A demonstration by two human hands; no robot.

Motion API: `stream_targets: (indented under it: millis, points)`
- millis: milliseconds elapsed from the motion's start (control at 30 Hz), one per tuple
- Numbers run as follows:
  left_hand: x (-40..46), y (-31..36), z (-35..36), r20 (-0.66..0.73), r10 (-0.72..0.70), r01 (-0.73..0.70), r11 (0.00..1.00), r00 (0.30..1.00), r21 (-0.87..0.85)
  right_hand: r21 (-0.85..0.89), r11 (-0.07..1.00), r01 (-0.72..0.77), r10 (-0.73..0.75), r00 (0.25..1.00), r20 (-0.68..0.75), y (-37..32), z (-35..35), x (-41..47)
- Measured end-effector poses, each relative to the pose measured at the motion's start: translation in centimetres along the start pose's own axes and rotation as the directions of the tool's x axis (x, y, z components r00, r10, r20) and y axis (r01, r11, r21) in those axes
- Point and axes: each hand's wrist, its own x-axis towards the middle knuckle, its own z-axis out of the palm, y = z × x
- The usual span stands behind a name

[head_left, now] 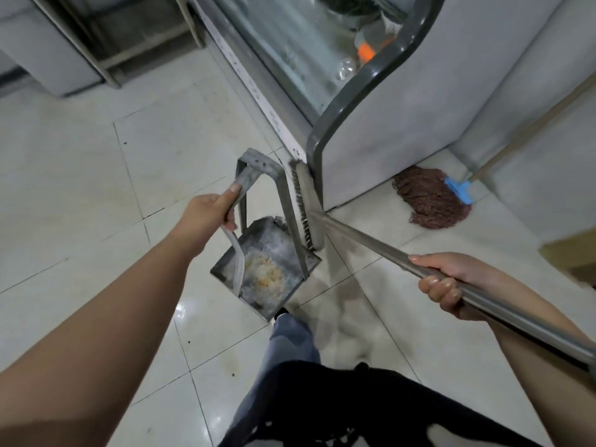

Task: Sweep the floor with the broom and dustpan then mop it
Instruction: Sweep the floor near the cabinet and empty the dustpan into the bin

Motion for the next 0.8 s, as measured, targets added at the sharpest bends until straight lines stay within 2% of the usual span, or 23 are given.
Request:
stream_targets:
  millis: [233,333,500,567,700,800]
  points:
    - [-5.1,0.5,5.9,0.152,-0.016,0.014,1.0,0.988,0.015,-0.008,0.999,-0.04,0.039,0.997,-0.061,6.1,-5.5,-3.8]
    - [-6.1,0.4,8.2,0.253,-0.039,0.01,0.993,0.967,0.116,0.12,0.992,-0.043,0.05,0.997,-0.058,8.6,-6.7,-4.6]
    - [-5.9,-0.5,12.4,0.352,-0.127,0.048,0.973,0.927,0.224,0.332,0.934,-0.13,0.143,0.99,-0.015,11.0,-8.1,-4.9]
    - [-5.5,-0.5,13.9,0.413,-0.122,-0.001,0.958,0.902,0.287,0.372,0.92,-0.122,0.147,0.988,-0.041,10.9,-8.3,-4.6]
    - [-5.0,-0.1,16.7,0.532,-0.076,-0.191,0.884,0.843,0.428,0.482,0.868,-0.119,0.162,0.986,-0.048,10.3,-8.8,-3.8]
    - [-4.3,0.8,18.7,0.614,-0.055,-0.267,0.867,0.787,0.42,0.583,0.808,-0.091,0.153,0.987,-0.059,10.0,-9.3,-2.9]
